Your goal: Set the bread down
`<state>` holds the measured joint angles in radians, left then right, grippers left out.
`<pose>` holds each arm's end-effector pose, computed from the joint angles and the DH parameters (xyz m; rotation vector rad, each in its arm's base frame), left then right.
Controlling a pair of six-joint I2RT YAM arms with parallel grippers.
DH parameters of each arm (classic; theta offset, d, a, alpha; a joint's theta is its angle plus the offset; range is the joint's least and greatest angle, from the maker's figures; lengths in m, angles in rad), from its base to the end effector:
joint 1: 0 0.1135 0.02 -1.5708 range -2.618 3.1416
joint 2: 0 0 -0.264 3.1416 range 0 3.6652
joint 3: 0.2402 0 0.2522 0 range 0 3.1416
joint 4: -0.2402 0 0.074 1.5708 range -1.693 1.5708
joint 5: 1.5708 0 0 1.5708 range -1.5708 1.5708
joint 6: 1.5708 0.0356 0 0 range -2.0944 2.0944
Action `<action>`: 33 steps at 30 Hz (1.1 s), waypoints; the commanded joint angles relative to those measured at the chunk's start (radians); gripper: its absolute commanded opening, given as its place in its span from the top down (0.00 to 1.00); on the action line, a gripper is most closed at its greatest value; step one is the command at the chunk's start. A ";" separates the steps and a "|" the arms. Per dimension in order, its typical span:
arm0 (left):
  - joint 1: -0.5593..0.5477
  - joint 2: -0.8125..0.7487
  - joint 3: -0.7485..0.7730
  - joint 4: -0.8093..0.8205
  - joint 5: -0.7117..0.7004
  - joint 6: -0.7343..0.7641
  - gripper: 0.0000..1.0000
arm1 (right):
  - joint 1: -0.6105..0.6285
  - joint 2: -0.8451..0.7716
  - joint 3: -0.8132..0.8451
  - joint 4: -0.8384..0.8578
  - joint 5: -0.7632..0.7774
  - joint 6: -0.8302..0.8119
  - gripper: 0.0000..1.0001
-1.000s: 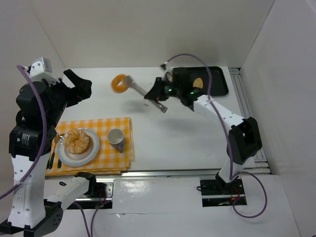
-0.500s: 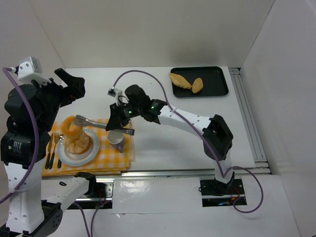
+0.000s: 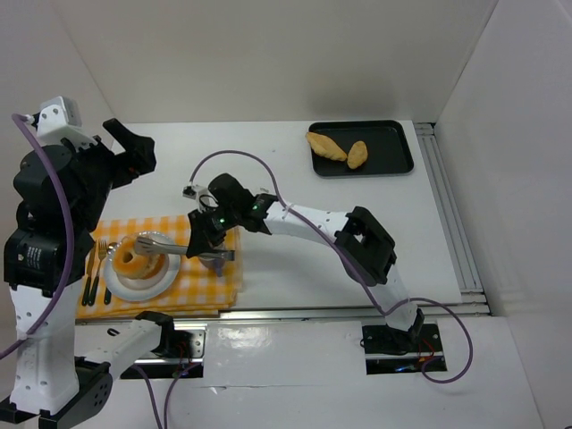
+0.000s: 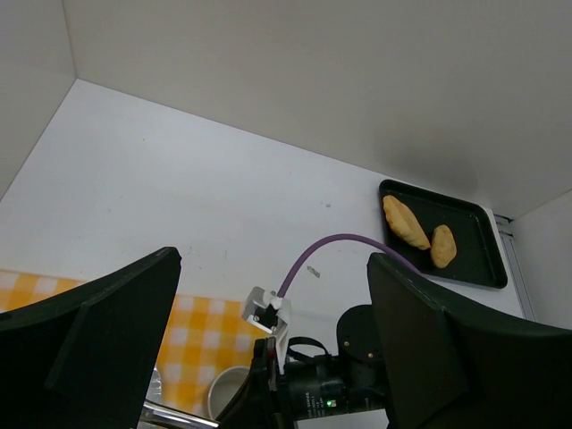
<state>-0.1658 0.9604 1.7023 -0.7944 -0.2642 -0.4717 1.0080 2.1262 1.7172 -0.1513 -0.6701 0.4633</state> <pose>0.1169 -0.0101 0.5339 -0.4475 1.5658 -0.2766 0.2450 0.4297 0.2413 -1.0816 2.1688 1.4977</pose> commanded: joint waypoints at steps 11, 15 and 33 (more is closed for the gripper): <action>-0.014 0.006 0.002 0.021 -0.039 0.044 0.01 | -0.049 -0.123 0.012 0.004 0.038 0.001 0.51; -0.014 0.006 0.002 0.021 -0.040 0.044 0.01 | -0.062 -0.144 0.002 0.025 0.047 0.001 0.51; -0.014 -0.012 -0.018 0.031 -0.021 0.044 0.01 | -0.371 -0.678 -0.510 0.030 0.666 -0.004 0.50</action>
<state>-0.1757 0.9665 1.6924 -0.7944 -0.2897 -0.4465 0.6930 1.5761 1.2743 -0.1375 -0.2485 0.4805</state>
